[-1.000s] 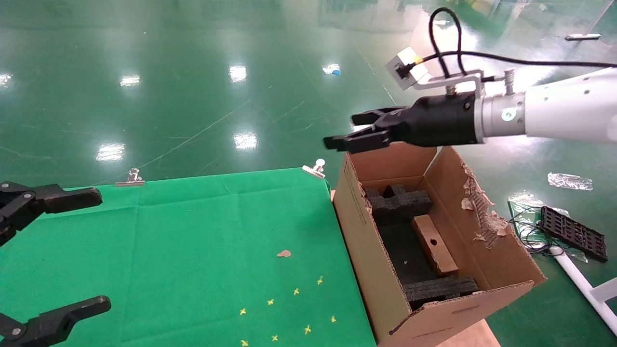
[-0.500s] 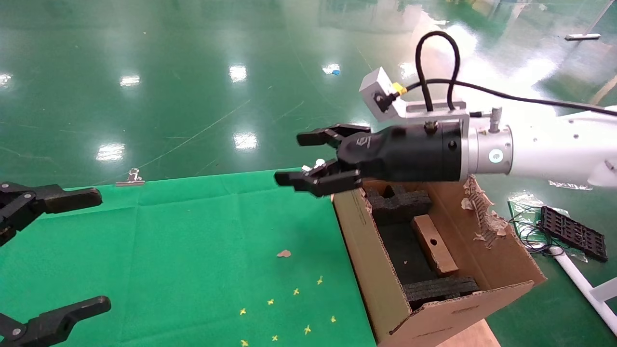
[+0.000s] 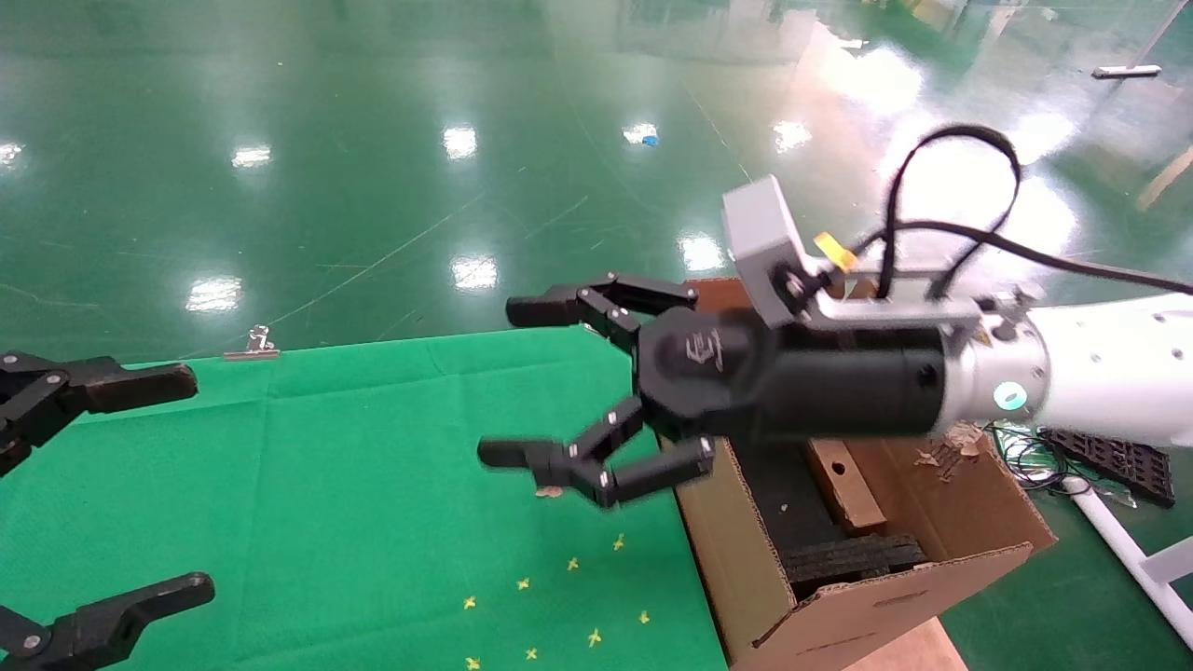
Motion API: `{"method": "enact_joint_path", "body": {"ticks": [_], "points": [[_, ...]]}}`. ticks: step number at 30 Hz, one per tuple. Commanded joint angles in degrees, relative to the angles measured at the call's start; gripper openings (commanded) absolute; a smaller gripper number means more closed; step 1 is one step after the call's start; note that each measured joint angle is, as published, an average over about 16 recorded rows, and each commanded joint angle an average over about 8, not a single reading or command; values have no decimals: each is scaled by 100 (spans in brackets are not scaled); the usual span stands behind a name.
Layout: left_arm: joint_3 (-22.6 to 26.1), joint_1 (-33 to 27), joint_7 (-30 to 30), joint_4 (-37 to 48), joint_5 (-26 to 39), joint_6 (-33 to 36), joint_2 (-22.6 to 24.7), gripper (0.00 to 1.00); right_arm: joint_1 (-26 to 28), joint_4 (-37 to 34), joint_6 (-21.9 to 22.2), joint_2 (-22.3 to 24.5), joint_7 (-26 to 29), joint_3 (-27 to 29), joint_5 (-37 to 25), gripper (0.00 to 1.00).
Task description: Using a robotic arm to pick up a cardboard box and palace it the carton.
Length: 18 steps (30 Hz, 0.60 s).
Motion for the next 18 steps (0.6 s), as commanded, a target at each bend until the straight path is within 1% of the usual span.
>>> {"method": "enact_joint_path", "body": {"ticks": [1,6,9,12,18], "points": [[1,0,0,0,0,0,0,100,-230,215,-68,28,-90,237,96,100],[2,0,1,0,-1,-1,-1,100,-692,644,-204,83,-265,710,287,100],[2,1,1,1,-2,-2,-1,100,-872,805,-256,102,-322,889,361,100],[3,1,2,2,-3,-3,-2,100,-964,883,-282,113,-345,979,403,100],[3,1,2,2,-3,-3,-2,100,-889,815,-262,110,-320,908,381,100]]}}
